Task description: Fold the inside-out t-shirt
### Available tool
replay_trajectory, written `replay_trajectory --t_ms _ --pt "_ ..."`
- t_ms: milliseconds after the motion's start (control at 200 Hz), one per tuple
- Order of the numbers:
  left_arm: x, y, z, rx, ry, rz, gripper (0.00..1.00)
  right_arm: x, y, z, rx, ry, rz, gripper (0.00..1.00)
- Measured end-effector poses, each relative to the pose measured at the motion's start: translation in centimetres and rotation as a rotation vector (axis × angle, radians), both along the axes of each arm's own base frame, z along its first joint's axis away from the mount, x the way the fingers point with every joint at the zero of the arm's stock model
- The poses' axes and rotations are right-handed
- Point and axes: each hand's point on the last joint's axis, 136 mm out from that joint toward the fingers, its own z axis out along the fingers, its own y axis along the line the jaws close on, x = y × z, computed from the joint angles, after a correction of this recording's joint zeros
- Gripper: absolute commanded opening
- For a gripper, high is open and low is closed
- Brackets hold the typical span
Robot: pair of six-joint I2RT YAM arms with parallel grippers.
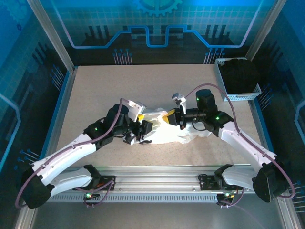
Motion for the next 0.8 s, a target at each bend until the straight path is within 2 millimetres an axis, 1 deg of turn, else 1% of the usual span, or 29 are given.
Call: replay_trajectory --t_ms 95,145,215,295,385,570,705,795 --pt "0.1 0.5 0.3 0.015 -0.023 0.033 0.58 -0.1 -0.1 -0.2 -0.007 0.009 0.0 0.0" --pt "0.0 0.8 0.6 0.02 -0.037 0.047 0.51 -0.1 -0.1 -0.2 -0.009 0.013 0.0 0.0" --pt "-0.6 0.8 1.4 0.003 -0.051 0.034 0.46 0.0 0.0 0.0 -0.011 0.016 0.0 0.0" --pt "-1.4 0.3 2.1 -0.027 -0.056 -0.008 0.42 0.1 0.0 0.2 -0.01 0.014 0.0 0.0" --pt "-1.6 -0.5 1.7 -0.029 -0.035 -0.051 0.42 0.1 0.0 0.2 -0.01 0.014 0.0 0.0" --pt "-0.5 -1.8 -0.5 0.032 -0.009 -0.081 0.45 0.0 0.0 0.1 -0.014 0.022 0.0 0.0" --pt "0.3 -2.5 -0.5 0.051 -0.025 -0.097 0.48 0.0 0.0 0.0 -0.017 0.025 0.001 0.0" --pt "0.7 -3.0 -0.5 0.054 -0.03 -0.11 0.48 0.0 0.0 -0.1 -0.018 0.025 0.002 0.0"
